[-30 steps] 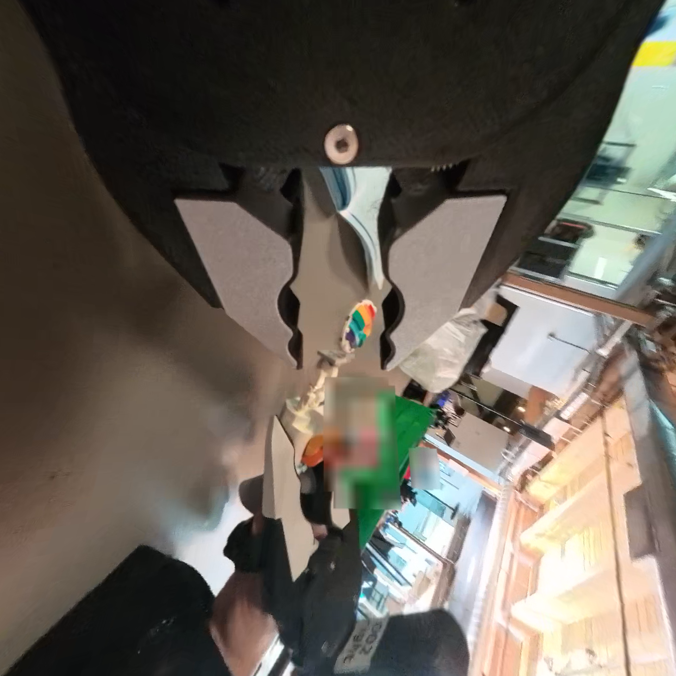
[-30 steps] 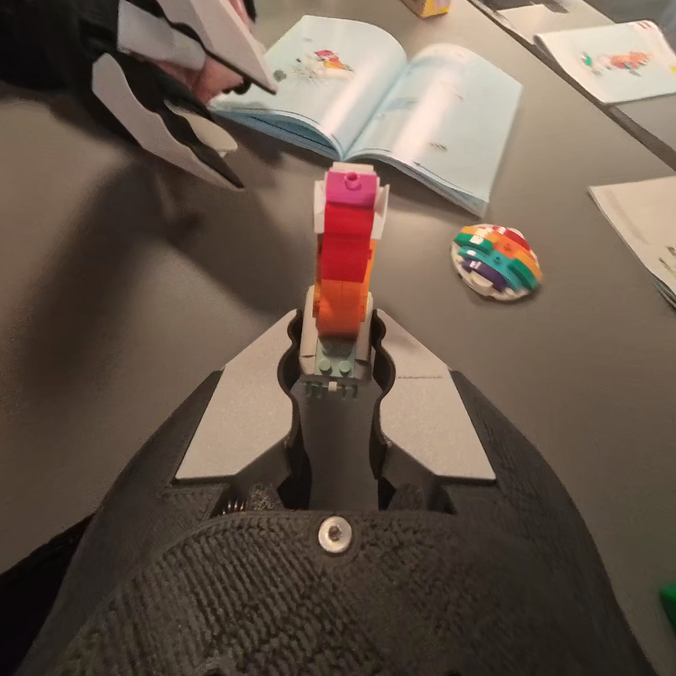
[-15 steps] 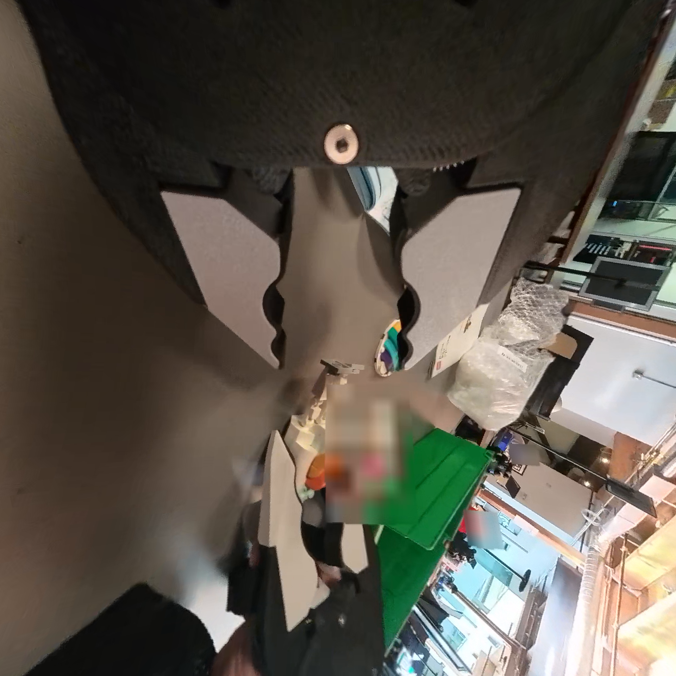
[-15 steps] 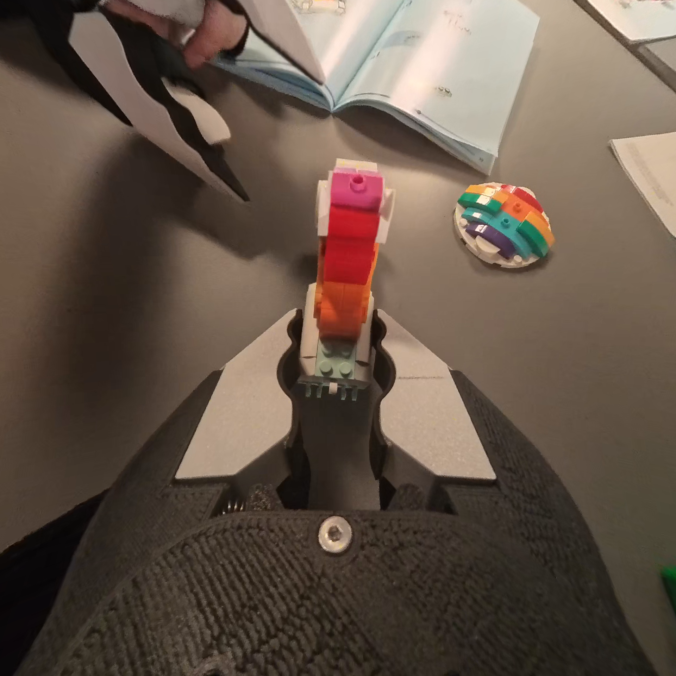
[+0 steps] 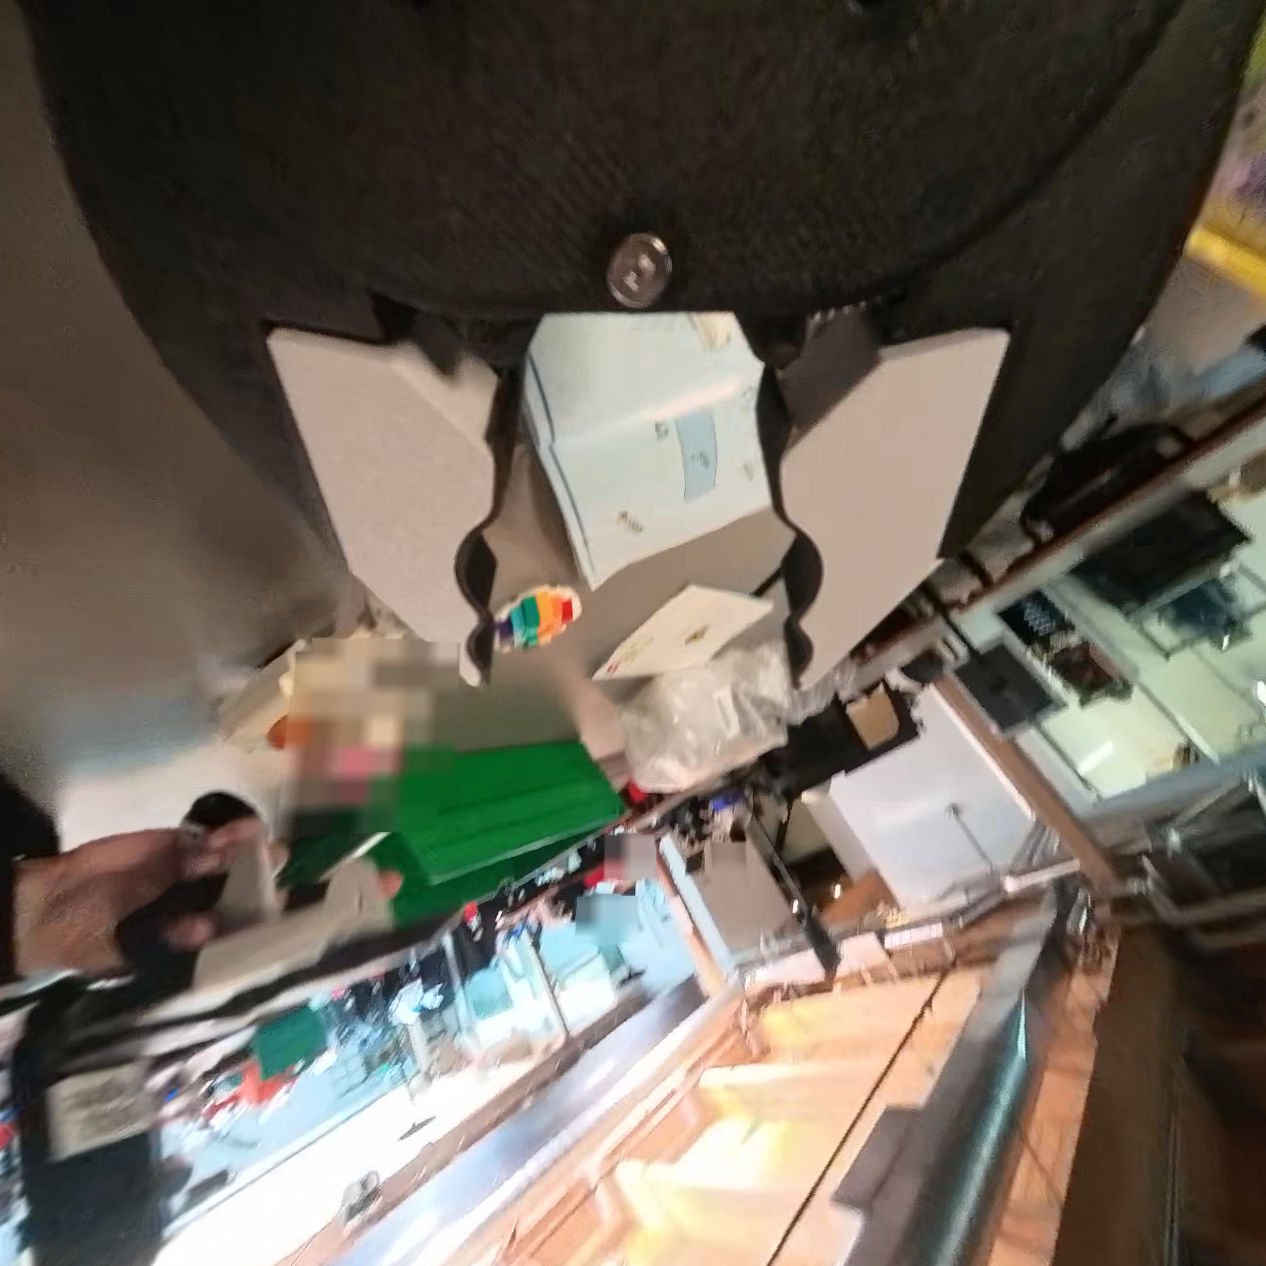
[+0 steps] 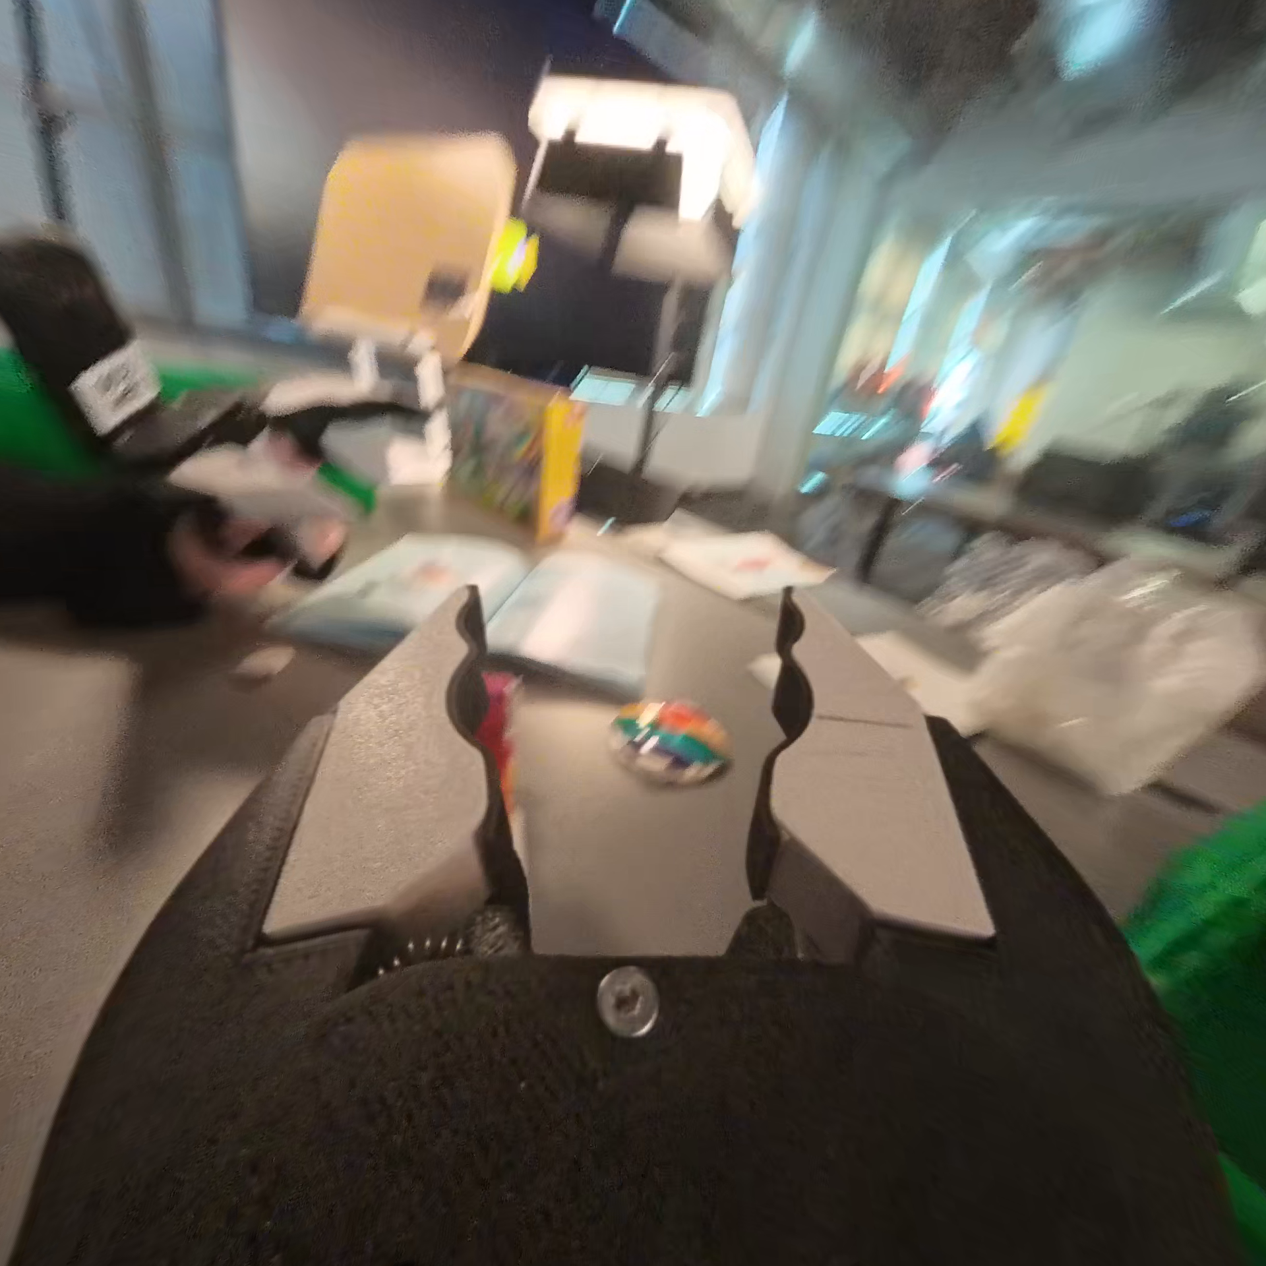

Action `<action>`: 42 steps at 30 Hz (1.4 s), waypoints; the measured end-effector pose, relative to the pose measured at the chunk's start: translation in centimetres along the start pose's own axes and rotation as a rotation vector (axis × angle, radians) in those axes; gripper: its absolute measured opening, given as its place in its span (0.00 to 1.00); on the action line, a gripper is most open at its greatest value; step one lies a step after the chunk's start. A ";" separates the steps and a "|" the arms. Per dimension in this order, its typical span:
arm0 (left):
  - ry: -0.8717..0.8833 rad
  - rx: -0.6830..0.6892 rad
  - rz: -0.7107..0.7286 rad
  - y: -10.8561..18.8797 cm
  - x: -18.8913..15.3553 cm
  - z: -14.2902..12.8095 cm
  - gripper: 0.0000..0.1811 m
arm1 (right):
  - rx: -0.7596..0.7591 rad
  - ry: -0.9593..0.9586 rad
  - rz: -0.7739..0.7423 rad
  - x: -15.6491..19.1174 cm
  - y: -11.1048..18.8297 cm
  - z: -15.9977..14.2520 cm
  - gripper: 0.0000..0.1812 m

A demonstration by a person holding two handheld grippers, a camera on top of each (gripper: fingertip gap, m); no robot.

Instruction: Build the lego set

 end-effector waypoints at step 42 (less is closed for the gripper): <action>0.464 0.332 0.358 2.4 4.1 -1.9 0.73 | -0.081 0.222 -0.324 7.9 0.8 9.9 0.35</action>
Point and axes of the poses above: each gripper's, where its closed fingertips meet, y back along the fingers, z out of its top, x = y × z across the jaws, the point moved 6 cm from there along y, back along the fingers, and after that the axes turned 14 degrees about -z, right-handed, at the moved point
